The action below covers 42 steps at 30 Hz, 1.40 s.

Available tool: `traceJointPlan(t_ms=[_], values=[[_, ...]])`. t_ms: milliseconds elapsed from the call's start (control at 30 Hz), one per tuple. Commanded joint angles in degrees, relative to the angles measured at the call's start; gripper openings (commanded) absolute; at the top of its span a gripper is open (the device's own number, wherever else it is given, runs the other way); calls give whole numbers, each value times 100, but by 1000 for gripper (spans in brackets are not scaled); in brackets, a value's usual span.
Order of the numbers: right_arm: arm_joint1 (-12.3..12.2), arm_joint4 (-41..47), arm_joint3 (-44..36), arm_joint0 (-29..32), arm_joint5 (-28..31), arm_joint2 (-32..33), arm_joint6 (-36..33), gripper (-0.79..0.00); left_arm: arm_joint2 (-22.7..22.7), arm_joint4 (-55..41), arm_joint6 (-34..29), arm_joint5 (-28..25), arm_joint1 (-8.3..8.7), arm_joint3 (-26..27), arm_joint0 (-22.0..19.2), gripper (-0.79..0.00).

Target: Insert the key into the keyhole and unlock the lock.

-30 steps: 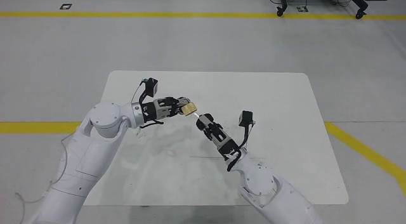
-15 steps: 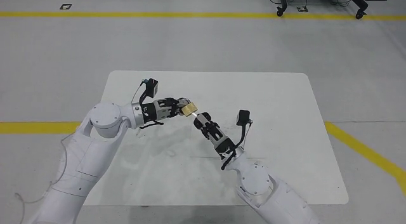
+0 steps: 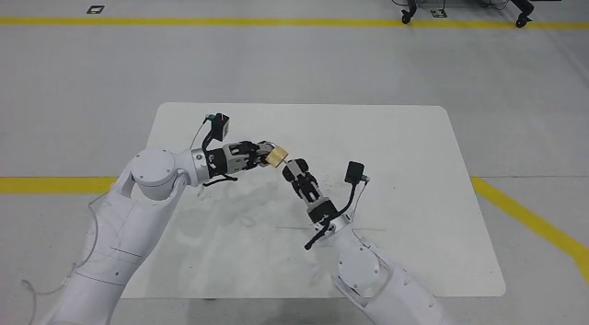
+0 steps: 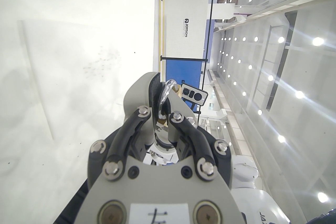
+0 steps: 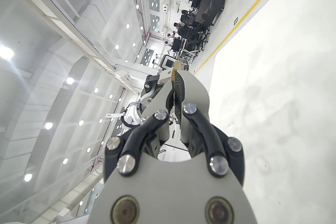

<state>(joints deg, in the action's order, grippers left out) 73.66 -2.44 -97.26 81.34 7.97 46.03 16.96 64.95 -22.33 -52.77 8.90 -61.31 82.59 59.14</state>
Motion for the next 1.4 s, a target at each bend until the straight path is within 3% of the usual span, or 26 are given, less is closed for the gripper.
traceJointPlan(t_ms=[0, 700, 733, 767, 800, 833, 867, 1167, 1300, 1333, 1367], values=[[30, -58, 14, -4, -31, -36, 52, -785, 19, -71, 25, 5, -4, -11, 7, -785], [335, -332, 259, -125, -165, -128, 400, -785, 1, 75, 115, -47, -9, 50, 43, -785], [348, -334, 263, -126, -194, -128, 402, -748, 1, 83, 116, -49, -9, 54, 44, -785], [360, -333, 260, -127, -213, -126, 396, -548, 2, 85, 117, -49, -10, 55, 46, -785], [371, -324, 255, -127, -222, -117, 392, -443, 4, 78, 118, -41, -10, 54, 48, -785], [379, -319, 247, -122, -216, -103, 380, -12, 8, 67, 120, -41, -11, 50, 50, -785], [383, -313, 239, -108, -199, -79, 363, 0, 10, 39, 108, -34, -12, 41, 53, -785], [292, -50, -3, 373, 172, 575, 118, 0, 14, -326, 47, 139, -53, -265, -112, -785], [221, 288, -245, 639, 351, 925, -359, 0, -83, -601, -124, 410, -94, -476, -249, -785], [200, 511, -365, 713, 467, 999, -636, -31, -111, -763, -230, 517, -111, -570, -302, -785], [172, 721, -461, 773, 583, 1110, -952, -416, -142, -915, -336, 626, -130, -679, -370, -785]])
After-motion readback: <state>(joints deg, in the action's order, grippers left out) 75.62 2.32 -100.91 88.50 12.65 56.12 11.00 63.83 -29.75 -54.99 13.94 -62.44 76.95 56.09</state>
